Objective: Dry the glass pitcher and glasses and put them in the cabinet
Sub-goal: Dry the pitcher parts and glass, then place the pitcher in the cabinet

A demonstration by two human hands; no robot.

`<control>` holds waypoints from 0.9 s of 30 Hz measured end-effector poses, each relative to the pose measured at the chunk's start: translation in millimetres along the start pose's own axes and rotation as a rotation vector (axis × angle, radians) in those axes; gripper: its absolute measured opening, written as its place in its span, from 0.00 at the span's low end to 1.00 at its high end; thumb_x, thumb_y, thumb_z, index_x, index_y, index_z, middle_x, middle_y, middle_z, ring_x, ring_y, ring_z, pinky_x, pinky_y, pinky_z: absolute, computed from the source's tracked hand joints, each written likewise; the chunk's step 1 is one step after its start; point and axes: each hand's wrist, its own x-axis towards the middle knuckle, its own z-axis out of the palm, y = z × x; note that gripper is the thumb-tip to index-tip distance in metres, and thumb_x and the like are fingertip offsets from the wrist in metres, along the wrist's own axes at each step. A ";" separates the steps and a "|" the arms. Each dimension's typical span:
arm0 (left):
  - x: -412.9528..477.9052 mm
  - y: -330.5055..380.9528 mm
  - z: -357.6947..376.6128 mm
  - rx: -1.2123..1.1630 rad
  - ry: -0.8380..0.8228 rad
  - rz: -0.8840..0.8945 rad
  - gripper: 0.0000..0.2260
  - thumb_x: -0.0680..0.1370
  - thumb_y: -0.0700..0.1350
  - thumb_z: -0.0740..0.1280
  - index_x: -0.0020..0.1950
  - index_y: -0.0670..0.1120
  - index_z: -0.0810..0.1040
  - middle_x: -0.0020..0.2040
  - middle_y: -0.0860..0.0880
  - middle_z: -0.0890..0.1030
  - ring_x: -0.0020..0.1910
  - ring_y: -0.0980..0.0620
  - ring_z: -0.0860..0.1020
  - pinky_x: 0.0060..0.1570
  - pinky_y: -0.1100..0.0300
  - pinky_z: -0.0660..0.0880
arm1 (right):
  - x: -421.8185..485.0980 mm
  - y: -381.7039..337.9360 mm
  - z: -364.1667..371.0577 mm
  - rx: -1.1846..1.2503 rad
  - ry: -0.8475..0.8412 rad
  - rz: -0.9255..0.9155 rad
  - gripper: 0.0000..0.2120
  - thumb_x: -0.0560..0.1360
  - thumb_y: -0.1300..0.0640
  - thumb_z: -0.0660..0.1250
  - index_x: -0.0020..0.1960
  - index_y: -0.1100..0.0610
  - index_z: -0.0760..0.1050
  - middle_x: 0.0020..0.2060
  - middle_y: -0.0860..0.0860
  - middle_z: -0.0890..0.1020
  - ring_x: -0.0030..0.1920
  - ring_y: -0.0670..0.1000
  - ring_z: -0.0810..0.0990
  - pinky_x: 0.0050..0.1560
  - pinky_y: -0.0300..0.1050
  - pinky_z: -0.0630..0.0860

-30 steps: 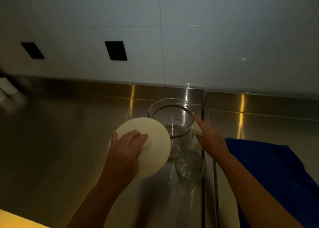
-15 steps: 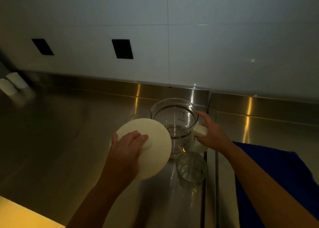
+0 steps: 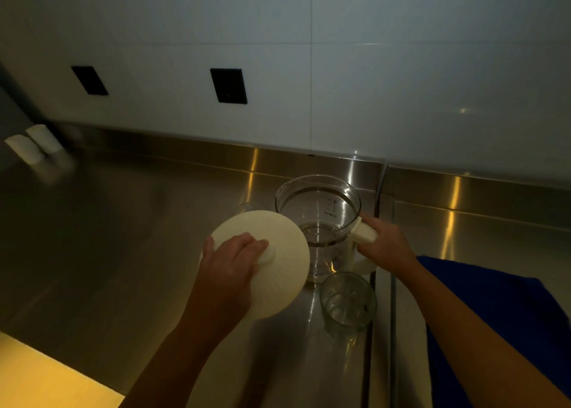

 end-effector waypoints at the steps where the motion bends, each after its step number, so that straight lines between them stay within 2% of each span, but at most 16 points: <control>1: 0.1 -0.5 -0.2 0.002 0.000 0.003 0.18 0.73 0.46 0.56 0.54 0.40 0.79 0.51 0.41 0.81 0.51 0.40 0.80 0.55 0.35 0.61 | 0.3 -1.5 0.0 -0.007 0.005 0.000 0.32 0.69 0.64 0.71 0.70 0.57 0.64 0.59 0.59 0.75 0.50 0.47 0.71 0.48 0.40 0.69; 6: 3.1 0.4 -5.9 0.022 -0.008 -0.004 0.19 0.72 0.46 0.55 0.54 0.40 0.79 0.50 0.41 0.81 0.51 0.40 0.80 0.54 0.32 0.60 | 3.0 -12.6 -2.5 -0.031 0.033 -0.064 0.31 0.70 0.61 0.71 0.70 0.55 0.64 0.57 0.59 0.77 0.51 0.50 0.74 0.48 0.40 0.69; 9: 3.7 3.4 -10.1 0.031 0.007 0.008 0.19 0.71 0.47 0.55 0.53 0.40 0.79 0.49 0.41 0.81 0.49 0.40 0.80 0.51 0.29 0.64 | 4.7 -21.9 -8.8 0.002 0.084 -0.034 0.31 0.70 0.61 0.72 0.70 0.54 0.66 0.58 0.58 0.77 0.51 0.48 0.73 0.47 0.40 0.68; 12: 0.9 3.0 -12.0 0.025 0.003 -0.006 0.19 0.72 0.46 0.55 0.54 0.40 0.79 0.50 0.42 0.81 0.50 0.41 0.80 0.52 0.29 0.65 | 5.0 -31.7 -16.8 0.098 0.179 0.005 0.30 0.69 0.63 0.72 0.68 0.55 0.68 0.58 0.59 0.76 0.49 0.48 0.72 0.44 0.39 0.68; 17: -3.2 0.2 -18.4 0.017 0.026 -0.019 0.19 0.72 0.46 0.55 0.54 0.40 0.79 0.50 0.41 0.81 0.51 0.40 0.80 0.53 0.31 0.64 | 7.0 -53.3 -26.5 0.191 0.274 -0.021 0.30 0.68 0.64 0.73 0.68 0.57 0.68 0.55 0.57 0.77 0.48 0.47 0.73 0.36 0.30 0.67; 22: -8.4 -8.1 -31.2 0.026 0.051 -0.053 0.19 0.72 0.47 0.55 0.56 0.40 0.78 0.52 0.41 0.81 0.52 0.40 0.79 0.55 0.33 0.62 | 8.6 -97.4 -32.7 0.184 0.326 -0.056 0.30 0.68 0.65 0.72 0.68 0.59 0.68 0.60 0.58 0.75 0.51 0.46 0.71 0.47 0.36 0.69; 27: -21.4 -20.9 -49.7 0.063 0.075 -0.095 0.19 0.72 0.48 0.56 0.55 0.41 0.79 0.51 0.41 0.81 0.51 0.39 0.79 0.55 0.37 0.59 | 0.3 -143.0 -22.1 0.241 0.304 -0.090 0.30 0.68 0.63 0.73 0.68 0.57 0.69 0.60 0.56 0.75 0.51 0.47 0.71 0.46 0.39 0.70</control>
